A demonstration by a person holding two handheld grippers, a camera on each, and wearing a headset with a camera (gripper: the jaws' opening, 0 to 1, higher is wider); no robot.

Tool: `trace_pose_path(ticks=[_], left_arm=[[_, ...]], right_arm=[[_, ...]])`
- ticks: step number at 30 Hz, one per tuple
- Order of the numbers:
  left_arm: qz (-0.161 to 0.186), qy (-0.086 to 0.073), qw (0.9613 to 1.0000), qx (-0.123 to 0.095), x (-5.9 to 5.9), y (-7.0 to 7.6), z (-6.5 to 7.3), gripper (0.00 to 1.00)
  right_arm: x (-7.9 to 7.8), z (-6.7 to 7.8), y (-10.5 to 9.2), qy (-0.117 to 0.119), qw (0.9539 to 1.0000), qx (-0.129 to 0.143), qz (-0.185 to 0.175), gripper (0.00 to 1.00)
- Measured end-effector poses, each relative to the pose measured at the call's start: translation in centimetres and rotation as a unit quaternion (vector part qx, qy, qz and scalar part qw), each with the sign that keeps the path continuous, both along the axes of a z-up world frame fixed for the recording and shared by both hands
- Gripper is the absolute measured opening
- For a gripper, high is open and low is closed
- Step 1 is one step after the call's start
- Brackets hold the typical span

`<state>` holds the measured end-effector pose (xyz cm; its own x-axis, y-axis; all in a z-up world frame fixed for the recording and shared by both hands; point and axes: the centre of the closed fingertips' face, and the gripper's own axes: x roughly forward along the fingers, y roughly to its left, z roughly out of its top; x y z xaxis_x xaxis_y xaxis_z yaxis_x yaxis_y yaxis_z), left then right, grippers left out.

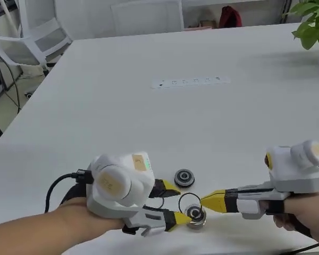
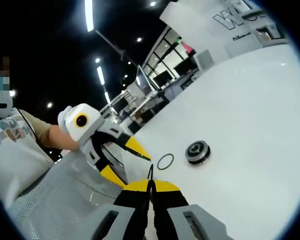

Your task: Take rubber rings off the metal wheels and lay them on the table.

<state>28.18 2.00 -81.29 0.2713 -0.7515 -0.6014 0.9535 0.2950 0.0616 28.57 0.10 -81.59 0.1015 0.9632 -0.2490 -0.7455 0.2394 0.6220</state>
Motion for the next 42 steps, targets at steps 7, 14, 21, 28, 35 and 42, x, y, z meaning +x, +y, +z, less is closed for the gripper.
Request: trace_pose_path(ticks=[7, 14, 21, 28, 35, 42], left_arm=[[0.016, 0.007, 0.9996, -0.021, 0.1, 0.8, 1.2, 0.39], [0.028, 0.006, 0.9988, -0.04, 0.3, 1.4, 2.7, 0.46], [0.044, 0.004, 0.9977, -0.052, 0.5, 2.8, 3.6, 0.53], [0.071, 0.003, 0.9955, -0.062, 1.0, 4.7, 4.2, 0.57], [0.092, -0.002, 0.9934, -0.068, 1.1, 6.4, 4.7, 0.6], [0.109, -0.006, 0.9917, -0.068, 1.1, 7.8, 4.9, 0.64]], right_arm=[[0.1, 0.7, 0.1, -0.005, 1.0, 0.003, 0.002, 0.0], [0.5, 1.6, 0.6, -0.01, 0.9999, 0.003, 0.006, 0.0], [1.1, 2.4, 1.3, -0.015, 0.9998, 0.004, 0.011, 0.0], [1.5, 2.8, 2.3, -0.019, 0.9996, 0.003, 0.021, 0.0], [2.0, 2.6, 3.3, -0.02, 0.9994, -0.003, 0.028, 0.0], [2.1, 2.3, 4.5, -0.019, 0.999, -0.006, 0.04, 0.0]])
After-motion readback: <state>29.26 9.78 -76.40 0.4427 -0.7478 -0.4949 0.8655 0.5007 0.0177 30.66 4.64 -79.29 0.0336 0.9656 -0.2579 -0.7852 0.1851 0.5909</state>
